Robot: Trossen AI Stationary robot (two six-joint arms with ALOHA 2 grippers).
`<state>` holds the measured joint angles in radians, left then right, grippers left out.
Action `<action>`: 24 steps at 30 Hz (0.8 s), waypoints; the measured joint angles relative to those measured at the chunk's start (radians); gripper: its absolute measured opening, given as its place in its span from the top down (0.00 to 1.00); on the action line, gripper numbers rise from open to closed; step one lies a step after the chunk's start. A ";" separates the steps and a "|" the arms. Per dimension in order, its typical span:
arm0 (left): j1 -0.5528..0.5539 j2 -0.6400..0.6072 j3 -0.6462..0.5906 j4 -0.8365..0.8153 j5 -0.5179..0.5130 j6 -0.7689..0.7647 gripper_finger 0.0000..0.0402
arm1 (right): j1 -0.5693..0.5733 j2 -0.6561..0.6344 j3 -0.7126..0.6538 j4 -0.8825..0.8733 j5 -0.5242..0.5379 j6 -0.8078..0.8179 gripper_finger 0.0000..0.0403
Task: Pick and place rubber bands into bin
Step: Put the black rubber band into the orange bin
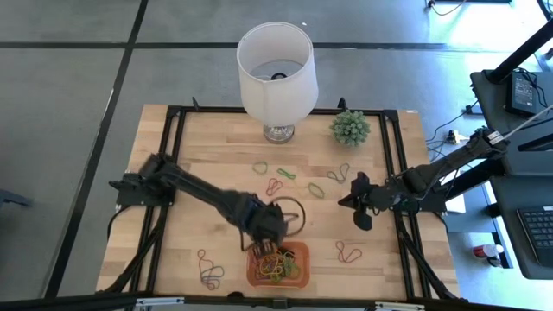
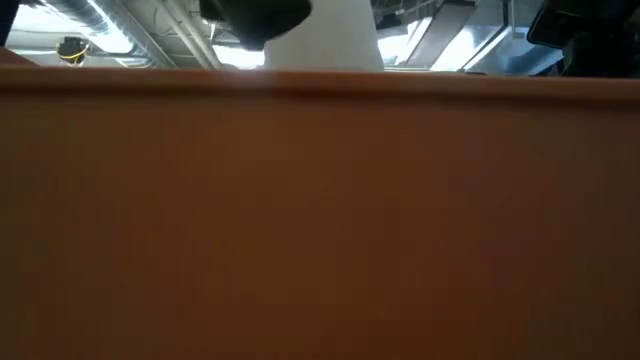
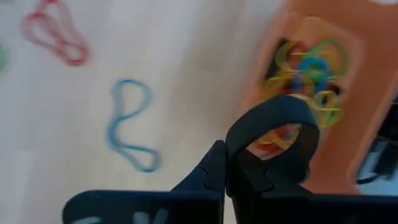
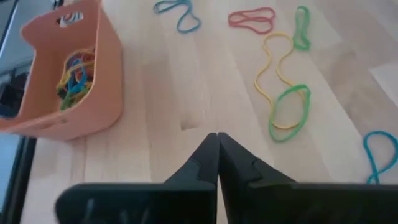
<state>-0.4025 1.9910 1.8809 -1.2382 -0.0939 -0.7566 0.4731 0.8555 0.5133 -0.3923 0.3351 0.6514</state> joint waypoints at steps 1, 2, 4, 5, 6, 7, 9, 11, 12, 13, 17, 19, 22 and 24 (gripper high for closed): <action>-0.012 0.023 0.030 -0.001 0.006 -0.013 0.99 | 0.002 0.000 0.000 -0.001 0.000 0.022 0.98; -0.025 0.047 0.062 -0.003 0.006 -0.029 0.99 | 0.003 0.000 0.000 -0.001 -0.001 0.040 0.98; -0.047 0.088 0.118 0.003 0.006 -0.063 0.99 | 0.008 0.000 0.000 -0.001 0.000 0.082 0.98; -0.059 0.105 0.138 0.003 0.006 -0.076 0.99 | 0.012 0.000 0.000 -0.001 0.000 0.099 0.98; -0.070 0.123 0.156 -0.001 0.006 -0.090 0.99 | 0.017 0.000 0.000 -0.001 0.000 0.108 0.98; -0.079 0.140 0.172 0.001 0.006 -0.109 0.99 | 0.021 0.000 0.000 -0.001 -0.001 0.115 0.98; -0.098 0.165 0.186 0.008 0.006 -0.152 0.99 | 0.032 0.000 0.000 -0.002 0.000 0.140 0.98; -0.112 0.180 0.186 0.022 0.006 -0.205 0.99 | 0.044 0.001 0.000 -0.001 0.000 0.159 0.98; -0.118 0.189 0.187 0.033 0.006 -0.230 0.99 | 0.050 0.001 0.000 0.000 0.000 0.159 0.98; -0.125 0.197 0.188 0.040 0.005 -0.254 0.99 | 0.055 0.001 0.000 0.002 0.000 0.160 0.98; -0.140 0.240 0.187 0.062 0.005 -0.325 0.99 | 0.080 0.001 0.000 0.004 0.000 0.154 0.98; -0.142 0.261 0.187 0.071 0.007 -0.361 0.99 | 0.088 0.001 0.000 0.003 0.000 0.133 0.98; -0.141 0.303 0.187 0.108 0.006 -0.425 0.99 | 0.095 0.001 0.000 0.003 0.000 0.122 0.98; -0.141 0.324 0.187 0.128 0.006 -0.436 0.99 | 0.095 0.001 0.000 0.002 -0.001 0.096 0.98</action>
<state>-0.5434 2.3153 2.0678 -1.1101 -0.0881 -1.1923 0.5686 0.8566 0.5133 -0.3906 0.3345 0.7476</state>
